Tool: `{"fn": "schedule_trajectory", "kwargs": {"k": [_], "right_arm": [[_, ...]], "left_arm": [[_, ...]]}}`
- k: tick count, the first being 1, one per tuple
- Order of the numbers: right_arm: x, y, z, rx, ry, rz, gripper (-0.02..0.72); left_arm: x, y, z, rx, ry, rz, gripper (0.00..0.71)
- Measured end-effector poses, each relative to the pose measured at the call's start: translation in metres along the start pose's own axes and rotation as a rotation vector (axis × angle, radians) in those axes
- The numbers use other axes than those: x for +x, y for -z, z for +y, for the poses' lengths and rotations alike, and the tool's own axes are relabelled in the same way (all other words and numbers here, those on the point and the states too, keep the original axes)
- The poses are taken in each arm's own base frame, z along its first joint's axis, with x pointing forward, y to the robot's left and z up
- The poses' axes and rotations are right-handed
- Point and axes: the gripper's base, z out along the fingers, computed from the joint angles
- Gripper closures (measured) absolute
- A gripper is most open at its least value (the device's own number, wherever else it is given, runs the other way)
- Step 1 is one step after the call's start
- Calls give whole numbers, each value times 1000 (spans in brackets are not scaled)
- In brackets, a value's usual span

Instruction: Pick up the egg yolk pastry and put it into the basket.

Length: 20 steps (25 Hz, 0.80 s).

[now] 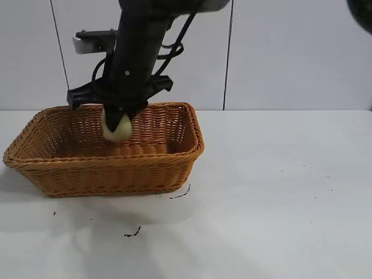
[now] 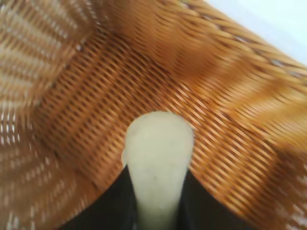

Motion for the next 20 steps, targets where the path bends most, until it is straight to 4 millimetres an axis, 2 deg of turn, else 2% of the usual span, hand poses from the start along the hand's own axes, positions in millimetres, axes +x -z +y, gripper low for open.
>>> {"fn": "schedule_trajectory", "kwargs": {"k": [3,7,9,12,15,17,20], "right_arm": [[6,-16,-1,-3,-5,5,471],[5,-17,-1,0,-3,-9,220],[2,-14,-1,6,5,-17,135],[-6,1,-3,26,-5,-13,98],[-20,29,-12,59,-25,-29,90],[-28,48,-25,79,-46,-40,90],[-33,65,-58,117,-101,-50,90]], "left_arm": [[0,0,0,0,0,0,17],[0,0,0,0,0,0,17],[0,0,0,0,0,0,17],[0,0,0,0,0,0,17],[0,0,0,0,0,0,17],[0,0,0,0,0,0,17],[0,0,0,0,0,0,17]]}}
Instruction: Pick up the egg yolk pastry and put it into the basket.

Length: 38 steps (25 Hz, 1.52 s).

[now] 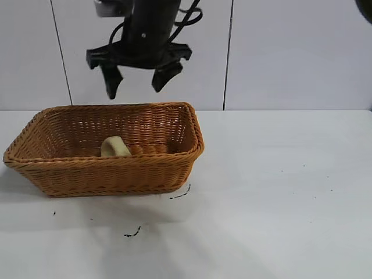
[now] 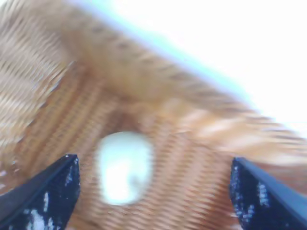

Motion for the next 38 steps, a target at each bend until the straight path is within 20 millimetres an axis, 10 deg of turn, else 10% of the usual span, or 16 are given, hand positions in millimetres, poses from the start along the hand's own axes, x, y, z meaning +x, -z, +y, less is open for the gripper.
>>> {"fn": "schedule_trajectory", "kwargs": {"k": [11,17,26,38], "right_arm": [[30,15,-184,194,-264,134,15],[55,29,-239,203,-405,205,14],[55,54,-249,215,-433,187,8],[108,190,-193,234,-433,235,8]], "left_arm": [[0,0,0,0,0,0,17],[0,0,0,0,0,0,17],[0,0,0,0,0,0,17],[0,0,0,0,0,0,17]]}}
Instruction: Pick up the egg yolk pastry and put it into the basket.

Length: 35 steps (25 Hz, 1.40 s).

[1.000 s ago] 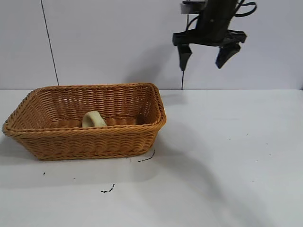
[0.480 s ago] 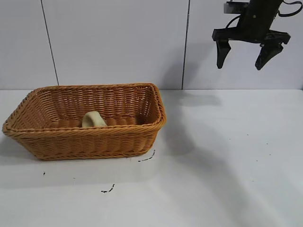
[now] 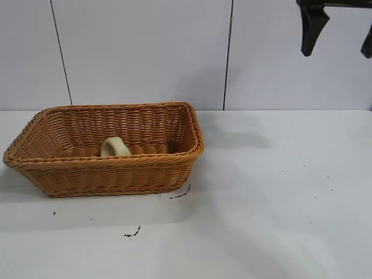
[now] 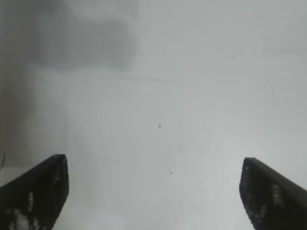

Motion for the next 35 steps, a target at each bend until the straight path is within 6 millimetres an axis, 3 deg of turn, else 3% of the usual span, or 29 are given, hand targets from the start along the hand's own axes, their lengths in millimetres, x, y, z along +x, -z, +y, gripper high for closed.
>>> {"fn": "schedule_trajectory", "kwargs": {"k": [4,8,13,18,19,24,27,35], "right_arm": [[54,43,-2,-1,0,-22,8],[116,71,-5,-1,7,-42,8],[195,86,-8,-3,7,-79,8],[267,91,-10,-12,13,-277,8],[267,91,-10,-12,13,-277,8],[323,82,-11,-26,11,-477,8],[346,75,-12,-29,9,-548,8],[370,86,-13,-44,-20,-738,8]], "left_arm": [[0,0,0,0,0,0,17],[0,0,0,0,0,0,17],[0,0,0,0,0,0,17],[0,0,0,0,0,0,17],[0,0,0,0,0,0,17],[0,0,0,0,0,0,17],[0,0,0,0,0,0,17],[0,0,0,0,0,0,17]]}}
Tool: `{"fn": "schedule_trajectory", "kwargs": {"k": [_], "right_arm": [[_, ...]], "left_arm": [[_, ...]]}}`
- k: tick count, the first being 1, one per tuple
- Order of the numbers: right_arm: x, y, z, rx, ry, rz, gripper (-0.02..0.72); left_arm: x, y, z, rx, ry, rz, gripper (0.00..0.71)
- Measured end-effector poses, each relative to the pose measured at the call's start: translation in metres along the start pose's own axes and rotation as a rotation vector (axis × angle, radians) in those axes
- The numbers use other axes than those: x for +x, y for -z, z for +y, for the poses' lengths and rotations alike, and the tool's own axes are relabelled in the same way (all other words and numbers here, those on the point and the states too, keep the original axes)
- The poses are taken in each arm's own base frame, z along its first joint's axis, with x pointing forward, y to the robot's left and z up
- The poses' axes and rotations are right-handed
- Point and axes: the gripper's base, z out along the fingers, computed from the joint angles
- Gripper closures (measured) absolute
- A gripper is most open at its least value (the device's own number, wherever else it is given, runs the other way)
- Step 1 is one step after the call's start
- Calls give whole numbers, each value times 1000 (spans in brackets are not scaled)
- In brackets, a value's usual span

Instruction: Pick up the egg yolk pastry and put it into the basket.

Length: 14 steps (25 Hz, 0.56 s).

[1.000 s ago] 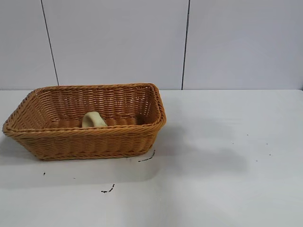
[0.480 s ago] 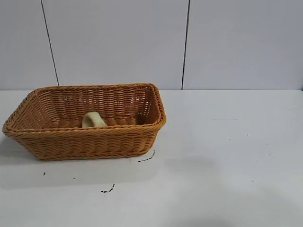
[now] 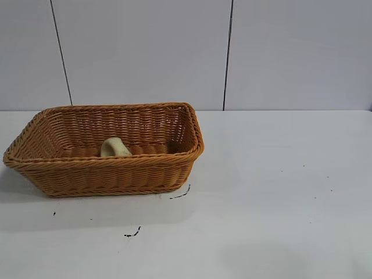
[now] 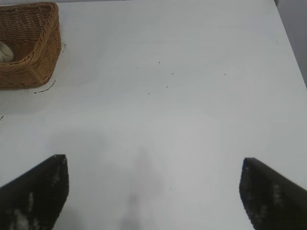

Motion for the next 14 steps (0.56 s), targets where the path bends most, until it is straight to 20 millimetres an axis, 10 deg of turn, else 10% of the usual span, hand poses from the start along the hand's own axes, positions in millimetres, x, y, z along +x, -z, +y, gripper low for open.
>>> {"fn": "schedule_trajectory", "kwargs": {"k": [14], "right_arm": [[2,4,0,-6,-6,-30,8]], "left_arm": [[0,0,0,0,0,0,17]]}}
